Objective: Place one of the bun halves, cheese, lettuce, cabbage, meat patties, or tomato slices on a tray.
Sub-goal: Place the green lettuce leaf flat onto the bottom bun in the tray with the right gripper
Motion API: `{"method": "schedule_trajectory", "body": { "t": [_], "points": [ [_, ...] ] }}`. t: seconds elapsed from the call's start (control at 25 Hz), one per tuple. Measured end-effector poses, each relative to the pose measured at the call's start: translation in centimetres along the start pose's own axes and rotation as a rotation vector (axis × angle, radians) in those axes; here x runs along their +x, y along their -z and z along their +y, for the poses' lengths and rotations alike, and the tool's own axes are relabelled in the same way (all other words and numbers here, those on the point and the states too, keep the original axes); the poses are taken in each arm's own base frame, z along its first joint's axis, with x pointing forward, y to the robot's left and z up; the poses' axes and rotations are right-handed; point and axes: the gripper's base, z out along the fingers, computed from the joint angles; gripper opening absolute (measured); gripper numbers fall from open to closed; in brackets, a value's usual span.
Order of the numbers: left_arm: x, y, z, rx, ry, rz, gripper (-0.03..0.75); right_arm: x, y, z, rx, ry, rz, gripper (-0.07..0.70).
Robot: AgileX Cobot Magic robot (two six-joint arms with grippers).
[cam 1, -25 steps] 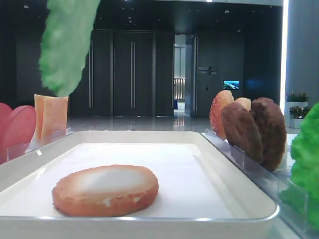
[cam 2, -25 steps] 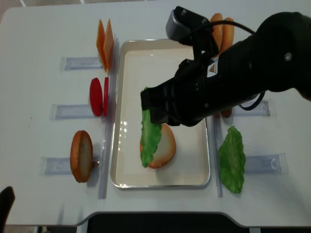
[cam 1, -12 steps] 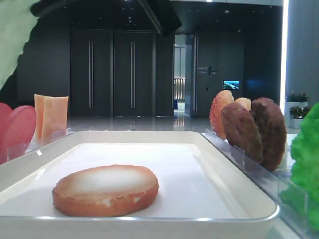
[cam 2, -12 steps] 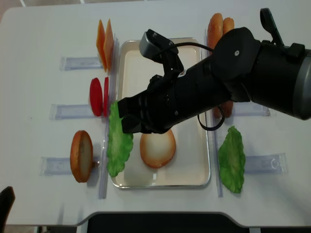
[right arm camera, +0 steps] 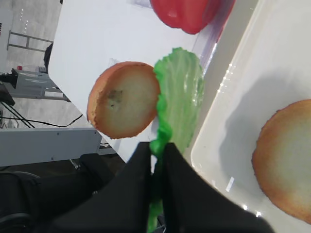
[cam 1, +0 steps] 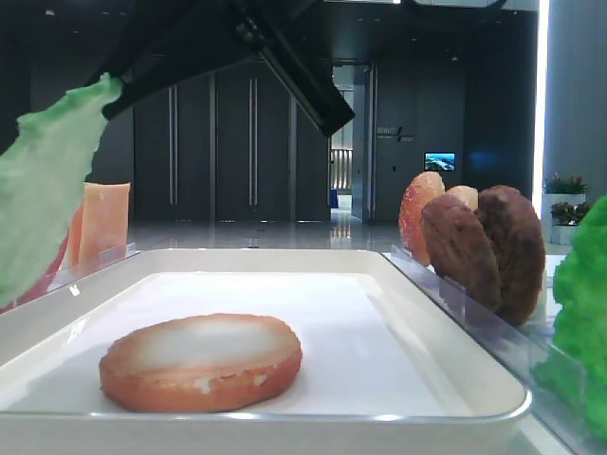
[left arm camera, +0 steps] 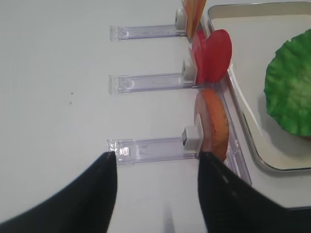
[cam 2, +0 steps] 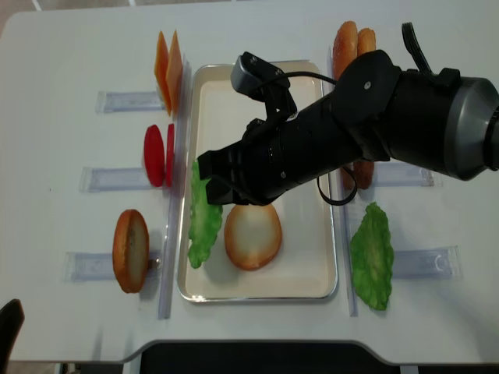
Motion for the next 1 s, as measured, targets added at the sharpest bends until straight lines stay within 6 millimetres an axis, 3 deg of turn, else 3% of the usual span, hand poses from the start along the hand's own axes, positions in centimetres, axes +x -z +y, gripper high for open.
{"method": "schedule_trajectory", "body": {
  "t": [0.28,0.64,1.0],
  "points": [
    [0.0,0.0,0.0,0.0,0.0,0.0,0.409,0.0,-0.6,-1.3,0.043,0.02,0.031,0.031],
    [0.0,0.0,0.0,0.0,0.0,0.0,0.407,-0.3,0.0,-2.9,0.104,0.02,0.067,0.031],
    [0.0,0.0,0.0,0.0,0.0,0.0,0.333,0.0,0.2,-3.8,0.196,0.048,0.106,0.031]
  ]
}}
